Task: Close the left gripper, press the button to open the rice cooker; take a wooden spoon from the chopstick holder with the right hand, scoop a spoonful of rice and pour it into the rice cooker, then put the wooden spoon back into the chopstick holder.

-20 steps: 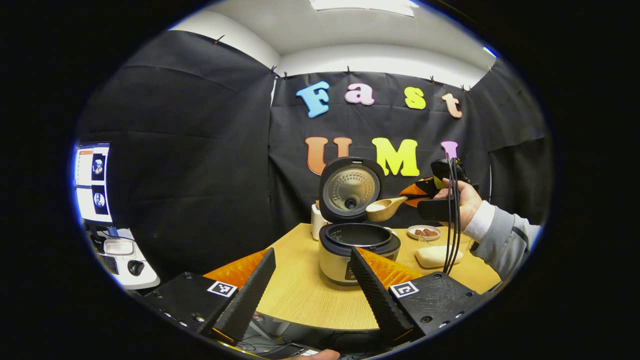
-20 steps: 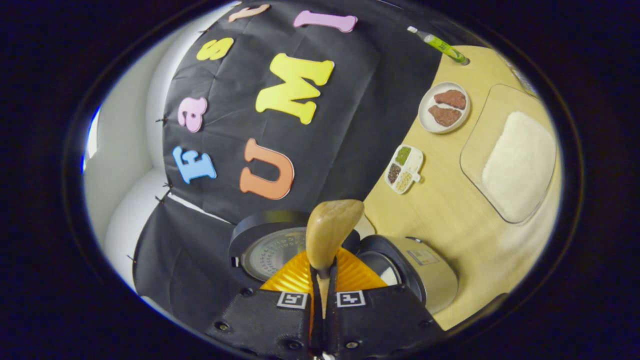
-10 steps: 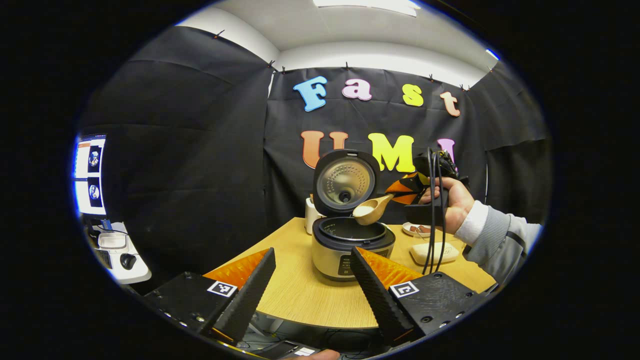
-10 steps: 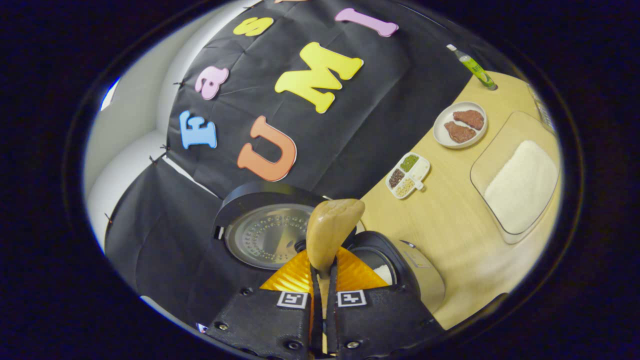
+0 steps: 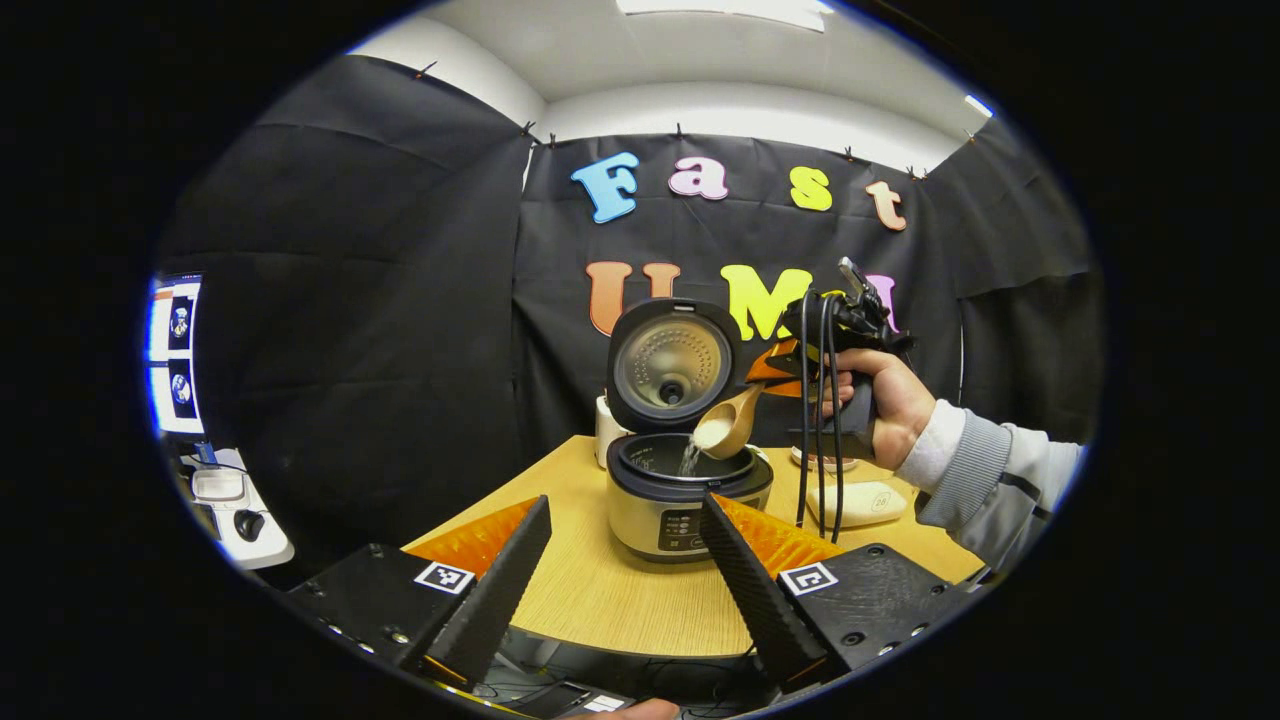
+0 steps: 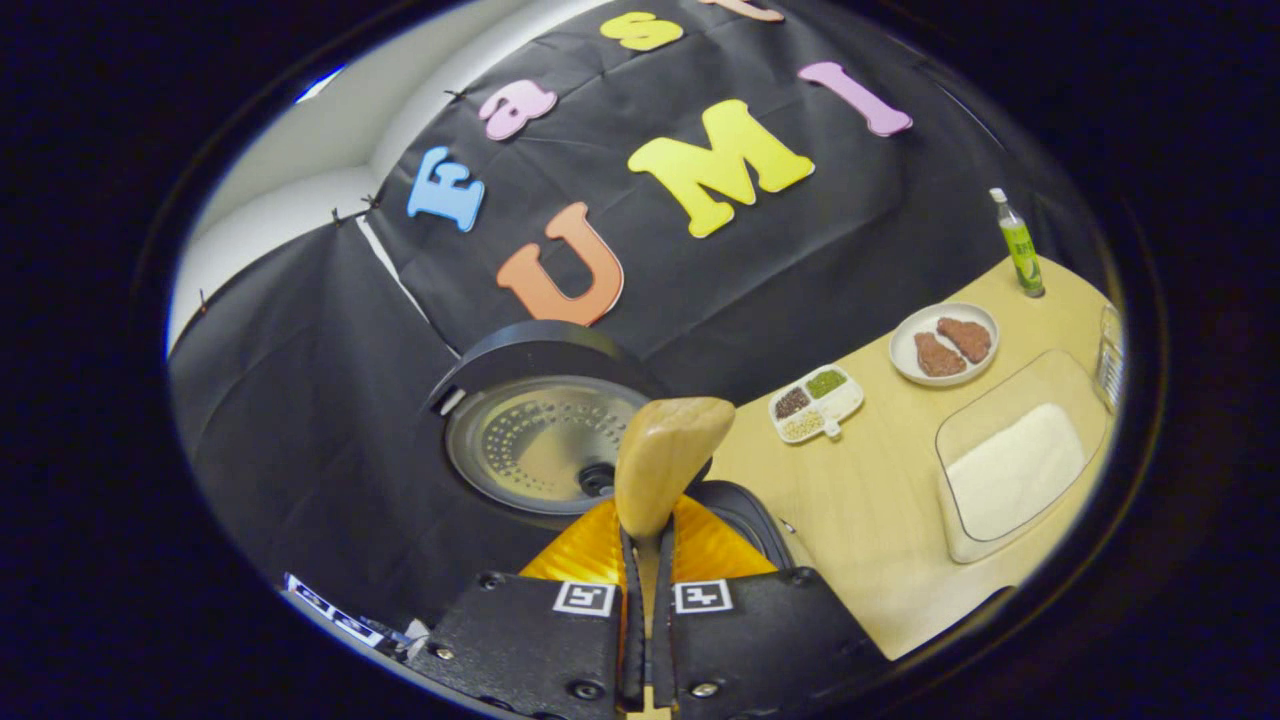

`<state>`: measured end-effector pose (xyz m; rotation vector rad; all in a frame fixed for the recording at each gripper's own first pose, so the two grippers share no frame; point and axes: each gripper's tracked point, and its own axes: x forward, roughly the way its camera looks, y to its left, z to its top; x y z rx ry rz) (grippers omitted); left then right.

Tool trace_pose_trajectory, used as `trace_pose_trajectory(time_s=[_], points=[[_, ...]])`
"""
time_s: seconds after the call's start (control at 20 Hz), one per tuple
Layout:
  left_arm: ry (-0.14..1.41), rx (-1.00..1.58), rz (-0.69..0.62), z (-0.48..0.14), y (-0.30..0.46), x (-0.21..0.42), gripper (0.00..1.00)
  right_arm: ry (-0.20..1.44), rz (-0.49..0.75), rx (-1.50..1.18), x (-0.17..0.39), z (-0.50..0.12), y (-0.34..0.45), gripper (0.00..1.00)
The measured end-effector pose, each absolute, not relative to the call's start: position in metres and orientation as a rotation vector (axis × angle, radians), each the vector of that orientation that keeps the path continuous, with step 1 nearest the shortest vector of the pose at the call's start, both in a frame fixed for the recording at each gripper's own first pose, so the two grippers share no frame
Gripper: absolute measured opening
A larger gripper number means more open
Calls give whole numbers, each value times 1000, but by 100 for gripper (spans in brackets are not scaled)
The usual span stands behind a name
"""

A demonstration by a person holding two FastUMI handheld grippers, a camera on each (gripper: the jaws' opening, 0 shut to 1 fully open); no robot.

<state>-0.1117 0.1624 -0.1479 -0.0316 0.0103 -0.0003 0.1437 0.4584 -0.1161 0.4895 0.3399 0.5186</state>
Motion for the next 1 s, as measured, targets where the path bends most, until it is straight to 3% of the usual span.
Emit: trace_pose_trajectory(time_s=[0.4, 1.0], points=[[22, -36, 9, -152, 164, -109, 96, 223, 507, 210, 143, -93, 465, 7], [36, -41, 9, -158, 163, -111, 96, 59, 529, 5, 145, -71, 463, 10]])
